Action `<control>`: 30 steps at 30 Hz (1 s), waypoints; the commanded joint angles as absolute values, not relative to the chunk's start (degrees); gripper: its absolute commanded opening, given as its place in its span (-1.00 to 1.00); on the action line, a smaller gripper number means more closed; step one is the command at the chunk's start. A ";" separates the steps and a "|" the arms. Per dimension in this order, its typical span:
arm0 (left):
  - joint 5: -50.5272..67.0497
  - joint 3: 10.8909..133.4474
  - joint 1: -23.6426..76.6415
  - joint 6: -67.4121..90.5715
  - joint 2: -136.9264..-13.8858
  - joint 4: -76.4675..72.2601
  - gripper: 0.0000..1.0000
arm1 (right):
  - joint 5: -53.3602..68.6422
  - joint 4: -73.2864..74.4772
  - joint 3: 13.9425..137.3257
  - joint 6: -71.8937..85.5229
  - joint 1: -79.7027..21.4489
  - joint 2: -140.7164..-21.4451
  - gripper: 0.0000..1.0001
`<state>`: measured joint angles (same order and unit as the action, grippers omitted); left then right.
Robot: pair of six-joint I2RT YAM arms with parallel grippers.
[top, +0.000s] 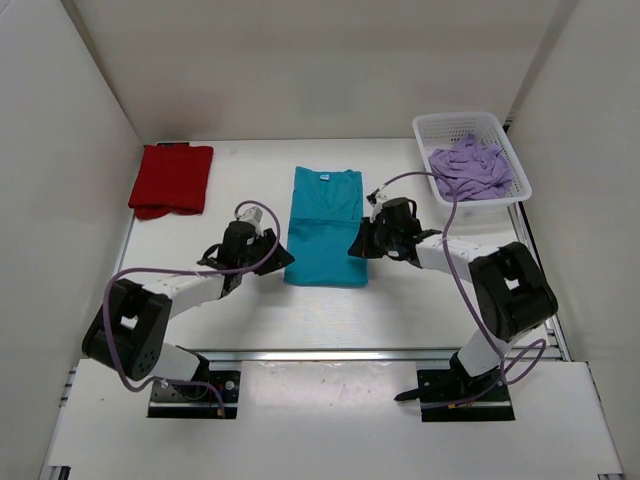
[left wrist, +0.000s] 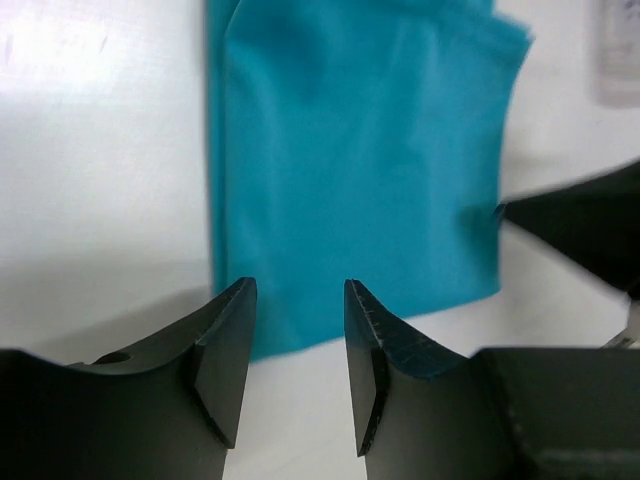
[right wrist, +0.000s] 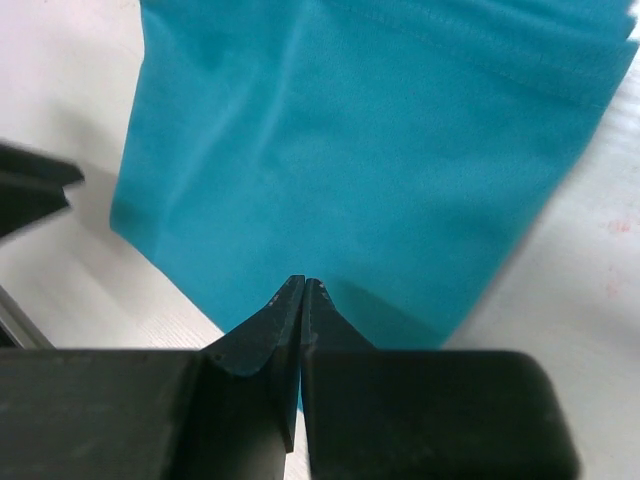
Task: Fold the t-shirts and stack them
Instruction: Fold the folded rectangular tshirt in 1/3 of the way
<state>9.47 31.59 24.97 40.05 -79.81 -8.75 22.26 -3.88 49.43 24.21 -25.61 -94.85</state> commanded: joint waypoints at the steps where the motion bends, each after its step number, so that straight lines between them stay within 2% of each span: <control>1: 12.21 39.70 24.26 39.55 -83.21 -11.59 0.02 | 21.27 -8.16 44.75 24.17 -27.07 -90.45 -1.00; 9: 15.82 56.31 22.33 40.43 -103.25 -10.91 -0.07 | 22.67 -10.46 39.46 24.34 -25.75 -91.05 -1.00; 18: 16.09 65.30 19.08 41.22 -112.84 -11.25 -0.11 | 23.20 -12.48 35.16 24.00 -23.82 -91.67 -1.00; 23: 18.80 64.26 17.49 43.24 -112.15 -13.62 -0.06 | 23.55 -12.31 34.72 24.17 -23.73 -91.41 -1.00; 27: 17.59 58.91 17.67 41.85 -102.85 -14.07 0.12 | 24.08 -11.25 36.38 24.43 -24.17 -88.95 -0.98; 30: 11.98 52.59 19.15 37.90 -93.18 -10.21 0.16 | 25.13 -11.16 36.30 25.40 -23.91 -84.48 -0.81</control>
<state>15.90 56.69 17.96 41.69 -104.03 -11.40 24.56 -10.46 35.73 25.10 -24.12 -89.82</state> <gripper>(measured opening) 0.573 0.079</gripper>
